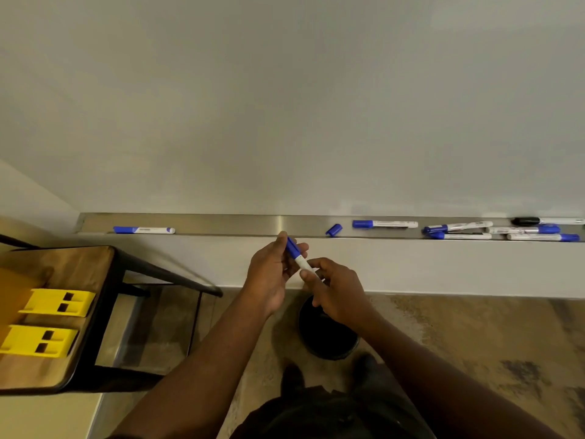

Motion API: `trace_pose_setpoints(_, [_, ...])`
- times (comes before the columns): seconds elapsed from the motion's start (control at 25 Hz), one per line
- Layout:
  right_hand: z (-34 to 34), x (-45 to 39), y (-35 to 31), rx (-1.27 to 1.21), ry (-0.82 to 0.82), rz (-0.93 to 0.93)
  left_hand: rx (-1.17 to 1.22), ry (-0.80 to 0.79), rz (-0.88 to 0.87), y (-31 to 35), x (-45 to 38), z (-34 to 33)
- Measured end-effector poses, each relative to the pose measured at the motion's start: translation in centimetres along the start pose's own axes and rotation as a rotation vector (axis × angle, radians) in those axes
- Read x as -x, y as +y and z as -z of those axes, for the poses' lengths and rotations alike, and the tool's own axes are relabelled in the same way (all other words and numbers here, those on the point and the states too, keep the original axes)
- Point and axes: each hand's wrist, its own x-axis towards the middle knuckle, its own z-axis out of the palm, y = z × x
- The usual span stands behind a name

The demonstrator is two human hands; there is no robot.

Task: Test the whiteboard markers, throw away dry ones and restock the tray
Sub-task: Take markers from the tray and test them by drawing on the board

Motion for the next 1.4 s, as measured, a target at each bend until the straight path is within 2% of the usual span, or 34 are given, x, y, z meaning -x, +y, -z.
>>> trace_pose_setpoints(0.16, [-1.6,0.3,-3.0,-0.201,-0.051,-0.068,0.027,-0.066,0.058,0.2,1.1,1.3])
trace_pose_setpoints(0.28, [-2.3,0.6,-4.6,-0.371,-0.127,-0.135,0.120,-0.045,0.081,0.5,1.5,0.9])
trace_pose_setpoints(0.44, [-3.5,-0.1,-5.9,-0.119,-0.010,-0.081,0.189,0.142,0.010,0.8,2.3,-0.5])
trace_pose_setpoints(0.56, [-3.7,-0.3,-6.2,-0.108,0.067,-0.100,0.173,0.198,-0.011,1.3,2.0,-0.8])
trace_pose_setpoints(0.68, [-3.6,-0.1,-5.7,-0.115,0.063,-0.141,0.119,0.240,0.009,0.9,2.0,-1.1])
trace_pose_setpoints(1.08, [-3.5,0.9,-5.1,0.086,0.033,-0.151,-0.042,0.287,0.057,-0.3,1.5,-1.0])
trace_pose_setpoints(1.16, [-3.6,1.1,-5.2,0.117,0.046,-0.126,-0.039,0.273,0.023,0.2,1.5,-0.8])
trace_pose_setpoints(1.32, [-2.6,1.0,-6.3,0.034,0.066,-0.085,0.041,0.086,0.009,1.5,1.7,-1.1])
trace_pose_setpoints(1.4, [-1.5,1.4,-6.5,-0.027,0.036,-0.071,0.055,0.055,-0.043,2.6,1.5,-0.6])
